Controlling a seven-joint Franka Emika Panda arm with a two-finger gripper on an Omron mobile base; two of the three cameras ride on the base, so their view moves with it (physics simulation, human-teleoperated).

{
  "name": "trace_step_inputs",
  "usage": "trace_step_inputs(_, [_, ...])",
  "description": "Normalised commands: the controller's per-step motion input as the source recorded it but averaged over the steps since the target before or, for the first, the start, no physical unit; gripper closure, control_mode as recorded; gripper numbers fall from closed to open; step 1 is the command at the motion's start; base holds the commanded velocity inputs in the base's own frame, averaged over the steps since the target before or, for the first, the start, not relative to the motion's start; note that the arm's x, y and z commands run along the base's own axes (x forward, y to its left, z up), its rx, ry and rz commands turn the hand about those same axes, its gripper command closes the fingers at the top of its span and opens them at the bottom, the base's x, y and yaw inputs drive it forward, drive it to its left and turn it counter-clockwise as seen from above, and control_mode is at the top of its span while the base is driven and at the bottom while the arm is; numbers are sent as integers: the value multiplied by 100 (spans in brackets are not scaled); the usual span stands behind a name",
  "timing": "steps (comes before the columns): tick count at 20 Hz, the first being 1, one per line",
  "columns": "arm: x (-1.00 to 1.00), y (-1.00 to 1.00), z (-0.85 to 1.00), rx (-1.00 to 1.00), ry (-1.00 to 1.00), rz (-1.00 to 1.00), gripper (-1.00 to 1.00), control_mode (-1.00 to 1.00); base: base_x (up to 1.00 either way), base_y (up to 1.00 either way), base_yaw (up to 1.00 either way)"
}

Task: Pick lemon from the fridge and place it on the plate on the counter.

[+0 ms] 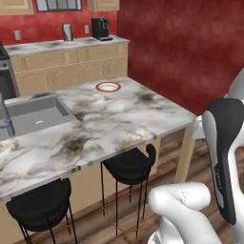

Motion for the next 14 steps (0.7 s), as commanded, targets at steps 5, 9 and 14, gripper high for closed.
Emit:
trace_step_inputs(5, [0, 0, 0, 0, 0, 0, 100, 100, 26, -100, 28])
trace_step_inputs(9, [0, 0, 0, 0, 0, 0, 100, 100, 33, -100, 24])
trace_step_inputs(14, [0, 0, 0, 0, 0, 0, 100, 100, 39, -100, 29])
